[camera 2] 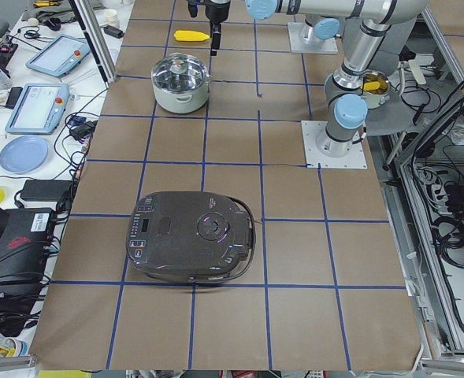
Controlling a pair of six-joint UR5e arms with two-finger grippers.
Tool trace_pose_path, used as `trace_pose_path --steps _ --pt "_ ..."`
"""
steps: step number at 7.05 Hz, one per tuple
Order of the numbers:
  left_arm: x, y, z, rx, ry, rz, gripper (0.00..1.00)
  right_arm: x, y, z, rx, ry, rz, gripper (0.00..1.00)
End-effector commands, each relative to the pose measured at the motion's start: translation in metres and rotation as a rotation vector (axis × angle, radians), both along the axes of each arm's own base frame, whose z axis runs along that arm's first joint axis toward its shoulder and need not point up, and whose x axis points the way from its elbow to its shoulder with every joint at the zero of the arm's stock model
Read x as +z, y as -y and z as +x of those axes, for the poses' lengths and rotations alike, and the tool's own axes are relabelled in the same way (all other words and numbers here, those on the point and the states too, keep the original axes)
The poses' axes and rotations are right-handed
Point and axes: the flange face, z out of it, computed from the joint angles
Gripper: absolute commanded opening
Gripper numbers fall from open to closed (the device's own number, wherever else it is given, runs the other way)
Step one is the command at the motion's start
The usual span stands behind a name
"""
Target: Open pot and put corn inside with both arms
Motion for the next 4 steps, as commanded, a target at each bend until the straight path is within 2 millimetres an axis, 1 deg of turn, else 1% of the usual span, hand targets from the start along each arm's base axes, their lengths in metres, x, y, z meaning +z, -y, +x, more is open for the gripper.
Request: trace_pose_path --steps 1,4 --pt "0.0007 -0.0005 0.0 0.0 0.0 -0.001 1.0 -0.0005 -0.0004 -0.0002 -0.002 -0.002 0.001 1.0" --pt "0.0009 -0.0004 -0.0003 0.001 -0.004 -0.003 1.0 0.0005 -0.0008 -0.0002 0.0 -0.002 -0.002 1.0"
